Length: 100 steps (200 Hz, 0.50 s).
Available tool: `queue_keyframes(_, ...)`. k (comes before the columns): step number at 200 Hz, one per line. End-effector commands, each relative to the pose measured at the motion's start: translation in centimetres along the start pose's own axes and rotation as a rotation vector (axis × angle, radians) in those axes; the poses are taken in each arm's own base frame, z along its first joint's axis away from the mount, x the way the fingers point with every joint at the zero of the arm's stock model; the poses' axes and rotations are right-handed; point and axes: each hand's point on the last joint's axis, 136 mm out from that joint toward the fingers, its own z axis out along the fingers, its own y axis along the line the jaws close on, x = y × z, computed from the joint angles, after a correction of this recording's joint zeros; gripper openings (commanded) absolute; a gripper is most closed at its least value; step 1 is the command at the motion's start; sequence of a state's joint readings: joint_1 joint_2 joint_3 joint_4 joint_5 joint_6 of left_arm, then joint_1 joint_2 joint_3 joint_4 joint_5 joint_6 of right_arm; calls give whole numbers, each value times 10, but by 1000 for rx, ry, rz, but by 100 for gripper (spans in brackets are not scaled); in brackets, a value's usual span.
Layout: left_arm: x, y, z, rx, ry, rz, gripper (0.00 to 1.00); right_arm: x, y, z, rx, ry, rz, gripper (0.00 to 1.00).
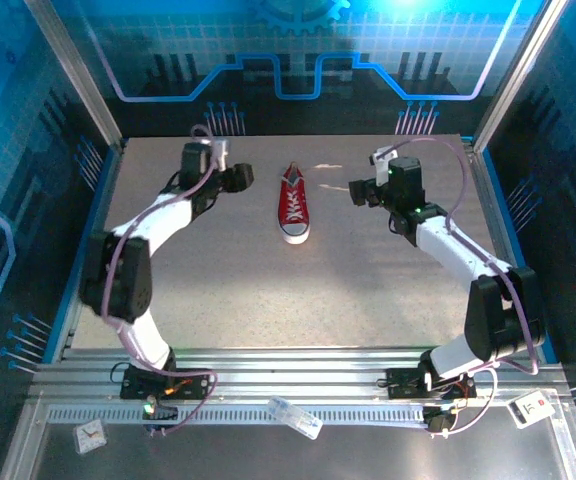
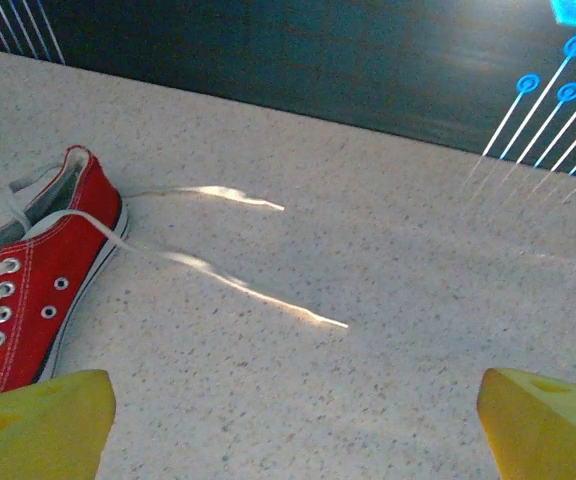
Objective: Tie the shoes
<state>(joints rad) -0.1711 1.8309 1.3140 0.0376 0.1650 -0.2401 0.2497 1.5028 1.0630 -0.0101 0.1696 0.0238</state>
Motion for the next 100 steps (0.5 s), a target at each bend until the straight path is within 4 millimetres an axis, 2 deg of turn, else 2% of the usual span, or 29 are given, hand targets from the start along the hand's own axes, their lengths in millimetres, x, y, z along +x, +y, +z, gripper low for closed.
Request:
queue_keyframes(1,33,-15,36,-34,193,-108,65,37,12,-2,-56,193,35,93)
queue_keyframes(3,39,-13,43,-43,211,-113,65,38,12,-2,-58,199,37,93)
queue_keyframes(35,50,-28,107,-62,284,-156,62,57,24,-7,-126,302,65,91)
queue_keyframes(54,61,-50,134,-13,335,-144,64,67,28,-8,-150,348,79,89)
queue_keyframes(73,76,-76,143,32,397,-93,65,71,28,-10,-157,374,90,89)
queue_keyframes(100,99,-114,132,120,443,26,66,64,21,-14,-155,378,119,89)
